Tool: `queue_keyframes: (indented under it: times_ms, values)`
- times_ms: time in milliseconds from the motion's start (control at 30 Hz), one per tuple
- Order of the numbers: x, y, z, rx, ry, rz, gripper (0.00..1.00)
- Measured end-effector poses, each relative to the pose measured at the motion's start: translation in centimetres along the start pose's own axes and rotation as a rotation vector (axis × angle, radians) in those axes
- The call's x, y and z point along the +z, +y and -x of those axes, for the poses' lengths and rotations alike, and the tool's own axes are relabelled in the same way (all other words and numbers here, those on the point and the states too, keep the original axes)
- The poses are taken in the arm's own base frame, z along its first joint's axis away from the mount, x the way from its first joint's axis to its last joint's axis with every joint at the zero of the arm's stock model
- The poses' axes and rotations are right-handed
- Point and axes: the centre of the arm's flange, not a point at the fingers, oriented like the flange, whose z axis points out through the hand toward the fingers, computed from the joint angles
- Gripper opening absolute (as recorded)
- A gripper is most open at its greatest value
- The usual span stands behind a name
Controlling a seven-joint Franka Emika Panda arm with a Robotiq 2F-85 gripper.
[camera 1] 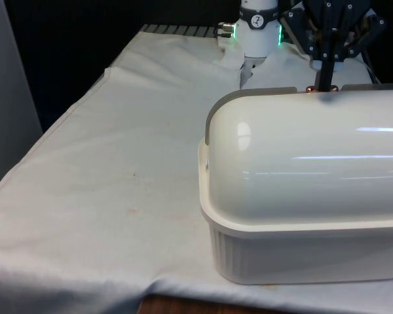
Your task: Open the lid, then close it.
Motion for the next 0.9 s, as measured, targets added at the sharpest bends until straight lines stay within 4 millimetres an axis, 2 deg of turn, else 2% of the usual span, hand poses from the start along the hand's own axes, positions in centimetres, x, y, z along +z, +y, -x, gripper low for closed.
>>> queue_keyframes:
  times_ms: [900]
  values:
    - [0.41, -0.4, 0.22, 0.043, -0.01, -0.059, 0.0]
